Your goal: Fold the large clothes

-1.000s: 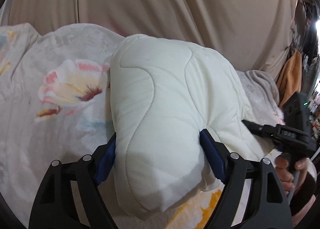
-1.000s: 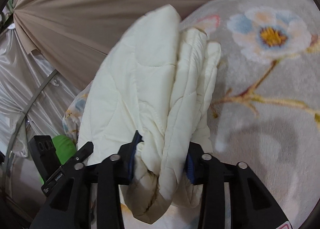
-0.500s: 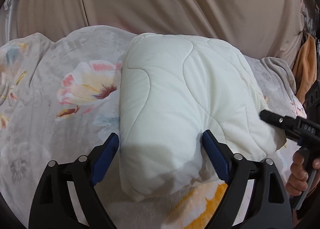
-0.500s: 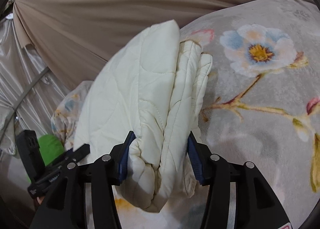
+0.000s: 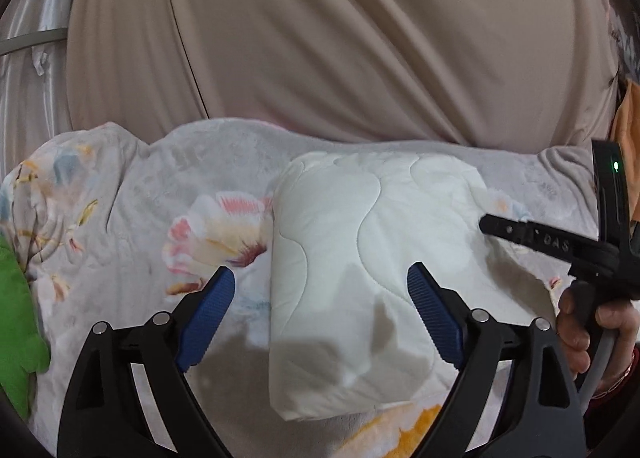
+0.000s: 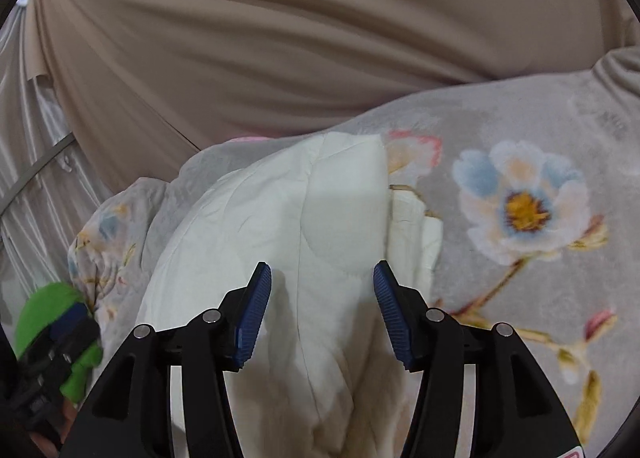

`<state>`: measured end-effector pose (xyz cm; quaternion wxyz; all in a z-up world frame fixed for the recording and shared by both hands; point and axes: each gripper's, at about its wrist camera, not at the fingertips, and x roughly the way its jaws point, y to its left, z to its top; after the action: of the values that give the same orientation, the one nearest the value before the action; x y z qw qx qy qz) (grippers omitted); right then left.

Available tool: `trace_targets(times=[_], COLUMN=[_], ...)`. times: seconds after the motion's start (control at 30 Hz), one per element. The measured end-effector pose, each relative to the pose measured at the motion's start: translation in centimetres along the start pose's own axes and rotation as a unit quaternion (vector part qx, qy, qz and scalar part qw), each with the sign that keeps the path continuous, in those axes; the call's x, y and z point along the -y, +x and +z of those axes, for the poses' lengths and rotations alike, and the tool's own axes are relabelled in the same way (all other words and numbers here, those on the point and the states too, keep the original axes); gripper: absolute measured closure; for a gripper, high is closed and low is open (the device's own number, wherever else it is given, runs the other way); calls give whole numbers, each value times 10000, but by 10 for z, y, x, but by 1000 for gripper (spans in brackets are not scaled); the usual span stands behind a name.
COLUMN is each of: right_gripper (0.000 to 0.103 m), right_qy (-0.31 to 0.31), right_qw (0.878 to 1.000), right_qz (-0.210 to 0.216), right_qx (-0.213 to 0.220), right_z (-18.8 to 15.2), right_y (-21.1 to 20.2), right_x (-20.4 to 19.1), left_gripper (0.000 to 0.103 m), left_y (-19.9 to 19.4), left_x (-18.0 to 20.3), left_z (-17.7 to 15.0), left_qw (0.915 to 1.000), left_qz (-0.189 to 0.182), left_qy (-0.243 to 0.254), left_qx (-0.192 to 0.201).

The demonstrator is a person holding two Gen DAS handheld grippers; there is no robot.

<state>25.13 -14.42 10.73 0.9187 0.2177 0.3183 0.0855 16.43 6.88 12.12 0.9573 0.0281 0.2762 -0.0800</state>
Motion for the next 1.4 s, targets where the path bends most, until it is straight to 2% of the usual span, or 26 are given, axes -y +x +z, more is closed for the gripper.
trace_targets(times=[0.03, 0.1, 0.23, 0.33, 0.4, 0.43, 0.53, 0.63, 0.7, 0.8, 0.93, 1.03, 1.17, 1.3, 1.37, 1.4], right_gripper=[64, 71, 72, 72, 73, 78, 80, 81, 81, 81, 80, 77, 77, 76, 73, 68], right_qy=[-65, -131, -99, -38, 2, -83, -560, -1011, -1223, -1015, -769, -828, -737, -668, -758, -782], right_qw=[9999, 9993, 9987, 9985, 9984, 9982, 9970, 9926, 9874, 9898, 9945, 9938, 9936, 9910, 9886, 9879], right_qz=[-91, -285, -287, -329, -500, -567, -535, -654, -973, -907, -671, -739, -806, -1019, -1175, -1213], right_qx=[-69, -189, -407, -432, -257, -147, 91, -146, -258, -422, -234, -97, -298, -551, -564, -572], right_z=[2, 3, -9, -17, -16, -16, -29, -54, -71, -83, -87, -102, -140, -171, -181, -186], right_y=[6, 16, 33, 34, 15, 1, -43, -58, -53, -40, -64, -87, -93, -86, -84, -83], right_x=[-1, 1, 14, 18, 10, 1, -26, -38, -36, -21, -18, -21, -17, -15, -18, -20], left_gripper=[17, 18, 17, 16, 16, 16, 16, 17, 17, 15, 10, 8, 8, 8, 8, 8], left_y=[9, 23, 43, 48, 48, 47, 43, 38, 33, 22, 6, -8, -15, -14, -13, -13], left_x=[1, -1, -8, -7, -6, -7, -10, -9, -5, 1, 2, -1, 4, 26, 33, 35], left_z=[-1, -7, -24, -30, -31, -33, -35, -37, -38, -45, -61, -79, -101, -125, -133, -135], left_qw=[9999, 9994, 9978, 9975, 9973, 9972, 9971, 9972, 9974, 9979, 9982, 9980, 9970, 9971, 9967, 9963], left_qz=[27, 70, -20, -13, 30, 22, -40, -61, -76, -43, 50, 65, 44, 140, 303, 375], left_qy=[-7, -15, -65, -21, -13, -30, -116, -155, -161, -144, -164, -387, -592, -313, -219, -193], left_qx=[-120, -330, -657, -710, -733, -746, -750, -727, -696, -622, -582, -505, -503, -683, -718, -751])
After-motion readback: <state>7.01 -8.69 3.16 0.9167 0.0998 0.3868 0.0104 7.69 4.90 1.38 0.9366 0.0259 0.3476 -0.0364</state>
